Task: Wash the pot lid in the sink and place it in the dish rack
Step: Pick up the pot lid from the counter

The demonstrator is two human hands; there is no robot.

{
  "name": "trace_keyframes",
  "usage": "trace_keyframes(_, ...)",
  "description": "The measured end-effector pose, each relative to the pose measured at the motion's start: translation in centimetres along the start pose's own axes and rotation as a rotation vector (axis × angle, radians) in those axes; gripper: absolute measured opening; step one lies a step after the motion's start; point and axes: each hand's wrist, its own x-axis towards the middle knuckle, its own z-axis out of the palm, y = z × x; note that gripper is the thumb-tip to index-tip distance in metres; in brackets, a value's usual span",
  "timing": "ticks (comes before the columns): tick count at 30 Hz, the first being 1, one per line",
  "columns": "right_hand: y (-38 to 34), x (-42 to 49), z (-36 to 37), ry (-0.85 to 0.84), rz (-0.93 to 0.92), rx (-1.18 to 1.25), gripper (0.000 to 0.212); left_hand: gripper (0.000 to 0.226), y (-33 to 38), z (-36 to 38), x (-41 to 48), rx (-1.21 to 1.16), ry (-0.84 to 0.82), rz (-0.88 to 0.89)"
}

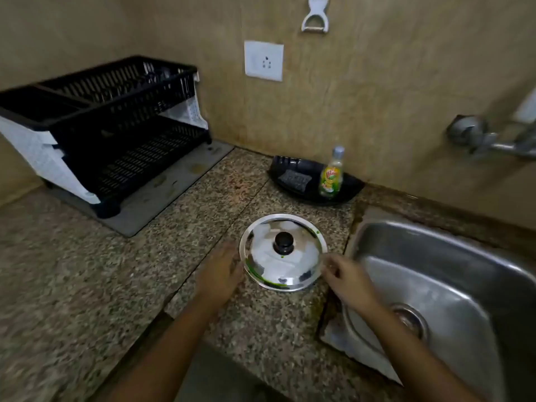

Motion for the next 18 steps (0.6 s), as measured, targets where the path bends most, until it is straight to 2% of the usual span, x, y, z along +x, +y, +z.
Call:
trace_keyframes(3,-0.8,2.1,1.7,0.084,-0.020,-0.073,0.036,0.057,-2.0,0.4,1.7,0.143,-0.011,0.003)
trace_keyframes(6,-2.8,4.0,3.0,0.068,0.036,-0.119,0.043,0.058,-3.2,0.7,2.3,0.182,-0.008,0.019)
trace_keyframes(13,-6.1,7.6,5.8,-0.010,0.024,-0.190,0.054,0.059,-4.1,1.0,2.4,0.206,0.062,0.069)
trace_keyframes(18,-7.0,8.5,6.2,0.023,0.010,-0.283,0.046,0.059,-4.4,0.9,2.6,0.200,0.055,0.069)
